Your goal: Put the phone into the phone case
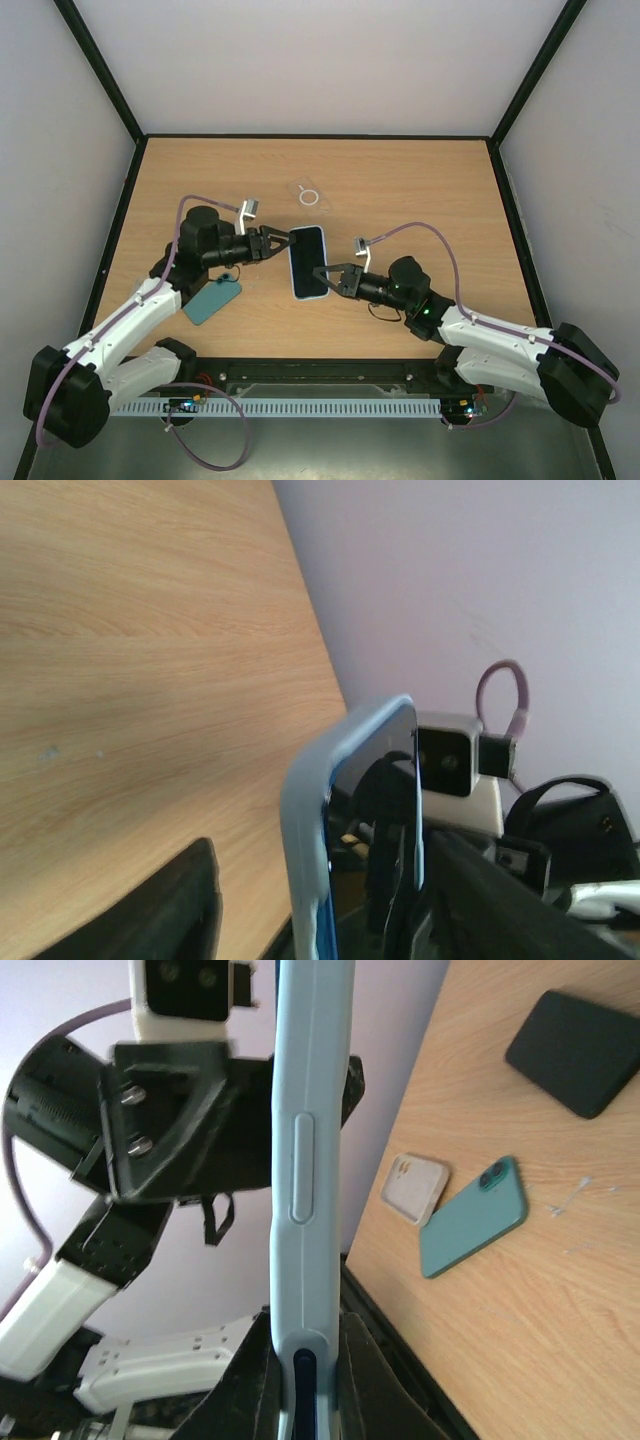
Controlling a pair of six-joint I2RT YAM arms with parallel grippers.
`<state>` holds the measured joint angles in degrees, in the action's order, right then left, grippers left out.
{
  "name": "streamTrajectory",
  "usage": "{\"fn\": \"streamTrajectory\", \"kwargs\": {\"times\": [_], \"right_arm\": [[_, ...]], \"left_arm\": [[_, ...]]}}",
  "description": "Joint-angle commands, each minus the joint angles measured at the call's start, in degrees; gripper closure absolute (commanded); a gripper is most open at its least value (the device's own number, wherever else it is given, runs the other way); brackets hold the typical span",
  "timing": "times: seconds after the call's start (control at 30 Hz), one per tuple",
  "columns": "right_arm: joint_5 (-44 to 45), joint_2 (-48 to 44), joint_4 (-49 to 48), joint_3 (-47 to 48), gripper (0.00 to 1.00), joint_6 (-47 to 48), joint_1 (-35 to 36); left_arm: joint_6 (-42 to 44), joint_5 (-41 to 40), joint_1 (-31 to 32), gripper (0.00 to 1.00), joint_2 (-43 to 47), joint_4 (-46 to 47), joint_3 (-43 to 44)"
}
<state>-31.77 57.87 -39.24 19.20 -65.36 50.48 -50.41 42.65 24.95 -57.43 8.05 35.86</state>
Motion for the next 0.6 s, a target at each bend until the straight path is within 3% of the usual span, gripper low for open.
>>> {"fn": "streamTrajectory", "kwargs": {"times": [0.0,0.2,0.4,0.57], "right_arm": [[9.9,-4.3,1.0,2.5,0.93,-0.3,0.1],[15.7,-4.2,-1.6,4.2,0.93,-4.2,0.1],[15.9,-1.4,-4.1,6.1,0.93,-5.8,0.1],[17.0,-0.1,-5.4,6.4,0.93,-6.6,0.1]], "left_arm": [[-2.1,1.8,0.1,0.36,1.2,0.4,-0.9],[-12.2,5.4,1.4,0.26,4.6,14.4,-8.4],[-12.4,5.0,4.6,0.25,2.9,15.2,-8.2],[-13.0,4.5,5.7,0.31,1.7,15.5,-8.2]]}}
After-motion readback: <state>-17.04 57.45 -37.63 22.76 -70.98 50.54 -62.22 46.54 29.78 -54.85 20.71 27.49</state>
